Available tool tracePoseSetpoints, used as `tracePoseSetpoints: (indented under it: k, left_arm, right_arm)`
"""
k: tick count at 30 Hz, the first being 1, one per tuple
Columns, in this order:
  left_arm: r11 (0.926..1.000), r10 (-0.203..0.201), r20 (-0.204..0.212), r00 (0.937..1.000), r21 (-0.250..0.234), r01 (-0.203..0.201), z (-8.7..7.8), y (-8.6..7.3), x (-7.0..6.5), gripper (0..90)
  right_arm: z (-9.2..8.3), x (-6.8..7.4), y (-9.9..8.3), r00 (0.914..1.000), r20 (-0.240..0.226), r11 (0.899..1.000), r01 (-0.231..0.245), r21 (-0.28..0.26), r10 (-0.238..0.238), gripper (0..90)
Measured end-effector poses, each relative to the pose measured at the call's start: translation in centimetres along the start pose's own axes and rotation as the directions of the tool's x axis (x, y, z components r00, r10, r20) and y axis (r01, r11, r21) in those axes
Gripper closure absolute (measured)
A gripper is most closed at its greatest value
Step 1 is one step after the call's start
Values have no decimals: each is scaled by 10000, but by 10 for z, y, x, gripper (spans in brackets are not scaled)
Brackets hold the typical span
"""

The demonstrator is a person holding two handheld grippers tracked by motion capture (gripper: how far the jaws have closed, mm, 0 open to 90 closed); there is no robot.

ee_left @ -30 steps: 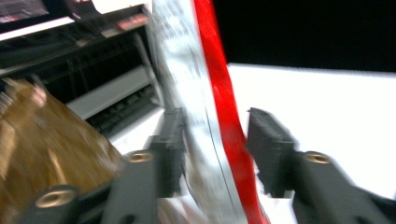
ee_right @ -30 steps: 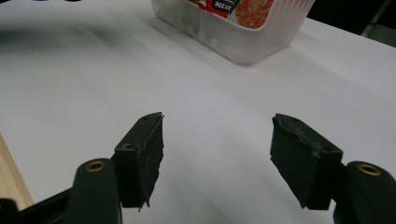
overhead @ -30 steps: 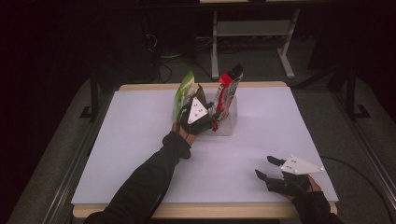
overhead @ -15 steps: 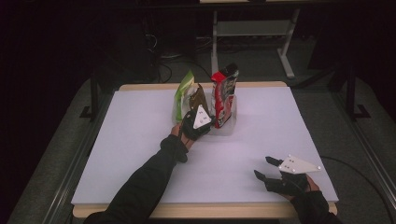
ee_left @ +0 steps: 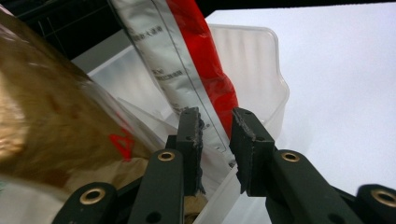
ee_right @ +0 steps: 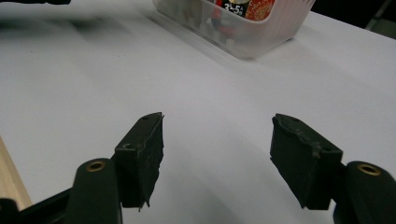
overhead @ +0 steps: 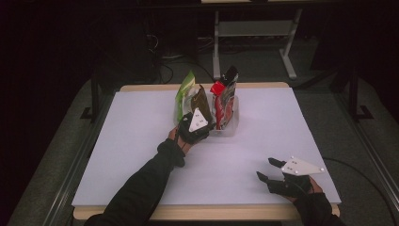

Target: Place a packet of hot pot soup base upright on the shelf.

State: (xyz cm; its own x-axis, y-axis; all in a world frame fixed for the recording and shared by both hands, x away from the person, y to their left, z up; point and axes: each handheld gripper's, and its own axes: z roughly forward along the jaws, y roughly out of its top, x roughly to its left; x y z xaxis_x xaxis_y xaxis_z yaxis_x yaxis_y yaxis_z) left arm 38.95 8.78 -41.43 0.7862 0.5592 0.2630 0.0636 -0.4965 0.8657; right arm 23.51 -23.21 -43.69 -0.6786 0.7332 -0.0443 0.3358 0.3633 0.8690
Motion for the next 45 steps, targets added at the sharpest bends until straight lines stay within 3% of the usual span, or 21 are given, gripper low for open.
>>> tracePoseSetpoints:
  k: [10, 20, 27, 32, 36, 45]
  left_arm:
    - [9999, -121, 472, 9988, 22, 120, -12, -1, -1, 561]
    - [9989, -168, 942, 9954, -410, 208, -44, 5, 0, 381]
    - [9992, -244, 830, 9962, -288, 269, -65, -5, 0, 289]
    - [9995, -306, 730, 9969, -31, 309, -77, -14, 1, 291]
    - [9998, -59, 657, 9978, 172, 48, -89, -22, 3, 286]
    - [9995, -97, 244, 9997, 317, 89, -115, -42, 8, 275]
  right_arm:
    - [3, 0, -3, 9997, -142, 9998, 179, 72, -178, 383]
    - [3, -1, -2, 9987, 160, 9986, 472, 224, -475, 388]
    - [0, -3, 1, 9968, 336, 9972, 724, 171, -730, 397]
    - [-1, -3, 3, 9965, 392, 9973, 737, 0, -736, 383]
    - [-2, -3, 4, 9961, 394, 9968, 792, -89, -788, 374]
    - [-2, -7, 6, 9951, 587, 9967, 802, -136, -792, 358]
